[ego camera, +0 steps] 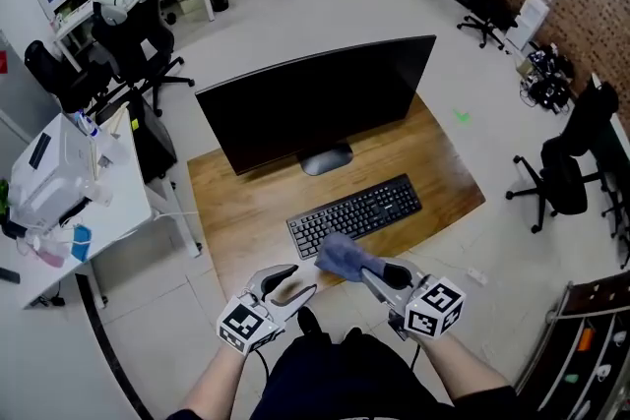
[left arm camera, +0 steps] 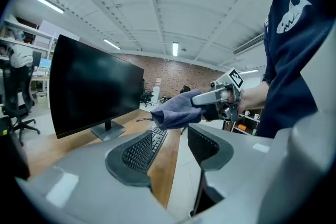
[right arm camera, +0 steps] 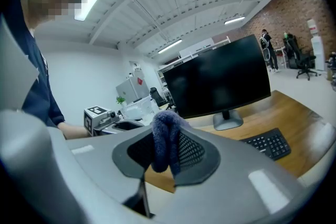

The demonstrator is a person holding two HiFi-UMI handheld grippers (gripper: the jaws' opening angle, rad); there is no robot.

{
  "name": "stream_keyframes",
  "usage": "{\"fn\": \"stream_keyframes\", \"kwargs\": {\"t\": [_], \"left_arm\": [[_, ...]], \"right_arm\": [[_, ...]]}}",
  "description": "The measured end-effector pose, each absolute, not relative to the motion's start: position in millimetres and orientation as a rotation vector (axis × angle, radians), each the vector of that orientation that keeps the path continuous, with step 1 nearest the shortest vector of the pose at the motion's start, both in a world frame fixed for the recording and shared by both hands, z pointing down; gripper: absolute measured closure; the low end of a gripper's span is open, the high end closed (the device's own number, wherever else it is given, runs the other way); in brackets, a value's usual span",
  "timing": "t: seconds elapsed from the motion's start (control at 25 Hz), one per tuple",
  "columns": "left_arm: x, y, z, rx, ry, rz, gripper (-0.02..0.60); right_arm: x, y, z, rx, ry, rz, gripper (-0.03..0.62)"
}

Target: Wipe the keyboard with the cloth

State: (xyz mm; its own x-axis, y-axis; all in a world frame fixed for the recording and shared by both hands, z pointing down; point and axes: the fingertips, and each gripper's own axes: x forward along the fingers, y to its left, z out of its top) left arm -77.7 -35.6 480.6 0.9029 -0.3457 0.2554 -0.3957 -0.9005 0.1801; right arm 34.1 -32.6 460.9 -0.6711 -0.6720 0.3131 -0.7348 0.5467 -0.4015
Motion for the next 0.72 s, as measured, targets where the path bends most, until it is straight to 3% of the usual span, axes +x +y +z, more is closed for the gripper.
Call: {"fn": "stream_keyframes", "kwargs": {"t": [0.72], "left_arm": [[-29, 130, 469, 2.831, -0.68, 0.361, 0.378]], "right_arm": [[80, 140, 476, 1.064, -2.714, 0.782, 0.503]]}}
